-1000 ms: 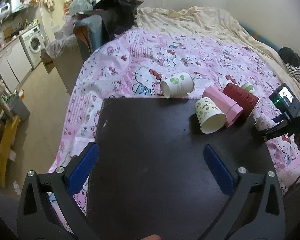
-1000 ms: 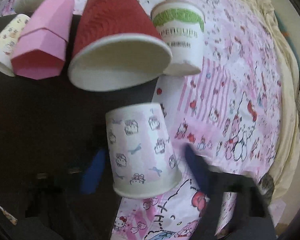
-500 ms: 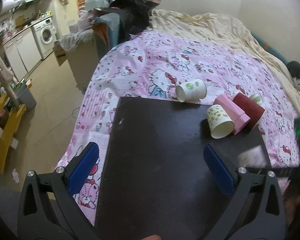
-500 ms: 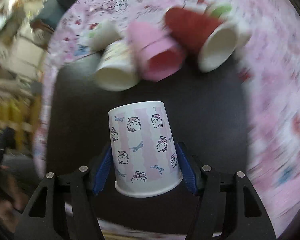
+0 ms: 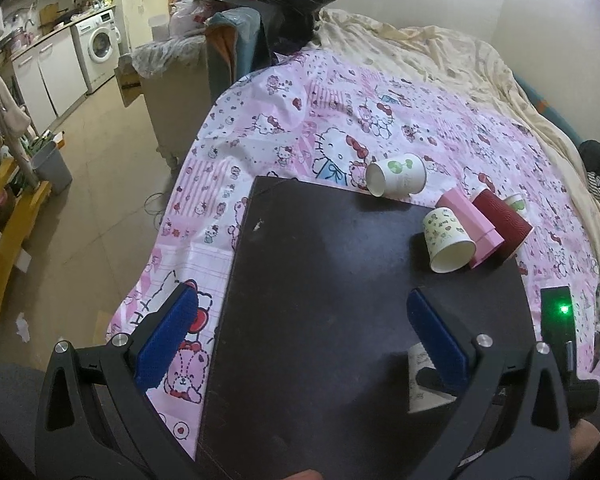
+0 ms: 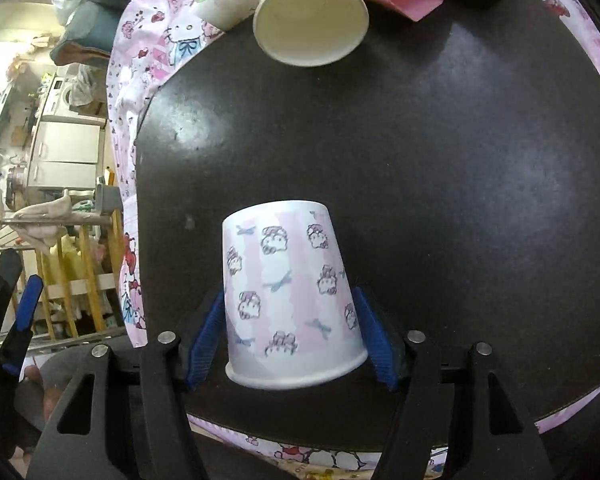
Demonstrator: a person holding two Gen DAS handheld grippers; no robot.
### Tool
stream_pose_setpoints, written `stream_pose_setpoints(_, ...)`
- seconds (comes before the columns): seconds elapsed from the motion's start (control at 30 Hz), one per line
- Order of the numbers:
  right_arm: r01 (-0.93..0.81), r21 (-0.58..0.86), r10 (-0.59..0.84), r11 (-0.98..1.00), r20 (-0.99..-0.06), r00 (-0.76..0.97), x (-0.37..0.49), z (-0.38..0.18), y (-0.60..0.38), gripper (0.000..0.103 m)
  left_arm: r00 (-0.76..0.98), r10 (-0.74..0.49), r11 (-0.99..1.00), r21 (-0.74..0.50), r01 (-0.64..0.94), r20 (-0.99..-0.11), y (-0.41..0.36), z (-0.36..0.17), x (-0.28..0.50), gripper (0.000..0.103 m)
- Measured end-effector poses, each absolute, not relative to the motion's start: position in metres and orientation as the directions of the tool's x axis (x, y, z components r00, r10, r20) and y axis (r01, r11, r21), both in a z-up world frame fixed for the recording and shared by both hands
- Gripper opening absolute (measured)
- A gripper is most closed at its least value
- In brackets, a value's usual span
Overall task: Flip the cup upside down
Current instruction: 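Lift the white cup with the right gripper and carry it toward the left gripper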
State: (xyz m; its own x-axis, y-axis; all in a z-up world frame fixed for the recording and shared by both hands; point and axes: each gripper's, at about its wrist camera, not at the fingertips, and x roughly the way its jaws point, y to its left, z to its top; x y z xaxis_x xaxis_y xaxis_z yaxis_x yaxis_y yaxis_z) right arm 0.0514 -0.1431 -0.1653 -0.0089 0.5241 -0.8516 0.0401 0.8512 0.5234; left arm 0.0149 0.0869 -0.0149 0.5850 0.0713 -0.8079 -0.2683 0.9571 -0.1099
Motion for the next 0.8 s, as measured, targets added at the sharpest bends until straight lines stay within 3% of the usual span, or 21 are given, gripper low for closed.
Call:
stream_pose_setpoints(0.37,0.035,0.533,0.534,0.845,-0.845,-0.018,0.046,-0.165,-0.142,0.069,0.59,0.048,0.97,-0.105,-0.221,-0.806,0.07,-0.013,0.016,0.103)
stream_pose_setpoints(0.53,0.016,0.536,0.536,0.844,-0.844,-0.028,0.045,-0.163,-0.141,0.076,0.592,0.059,0.967,-0.1,-0.233,-0.803,0.073,-0.013,0.015,0.103)
stream_pose_setpoints(0.6,0.006,0.542,0.542,0.841,-0.84,-0.03,0.043,-0.161,-0.14,0.083,0.591,0.061,0.966,-0.1,-0.237,-0.804,0.074,-0.014,0.015,0.103)
stream_pose_setpoints(0.8,-0.021,0.563,0.562,0.826,-0.827,-0.015,0.041,-0.153,-0.142,0.086,0.588,0.064,0.967,-0.095,-0.235,-0.806,0.073,-0.015,0.015,0.103)
